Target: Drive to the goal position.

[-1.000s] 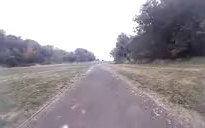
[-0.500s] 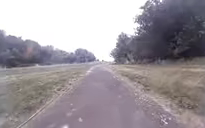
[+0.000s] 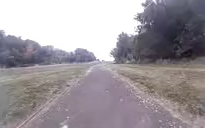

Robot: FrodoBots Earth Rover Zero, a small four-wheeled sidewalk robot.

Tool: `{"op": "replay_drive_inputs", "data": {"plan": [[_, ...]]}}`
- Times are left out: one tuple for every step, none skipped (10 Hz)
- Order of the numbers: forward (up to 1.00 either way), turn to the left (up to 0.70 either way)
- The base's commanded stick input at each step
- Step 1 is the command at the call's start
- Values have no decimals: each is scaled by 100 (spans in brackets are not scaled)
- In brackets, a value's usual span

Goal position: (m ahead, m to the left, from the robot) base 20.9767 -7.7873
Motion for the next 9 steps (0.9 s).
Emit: {"op": "replay_drive_inputs", "data": {"plan": [[45, 0], [45, 0], [45, 0], [45, 0], [45, 0], [45, 0], [45, 0], [45, 0], [45, 0]]}}
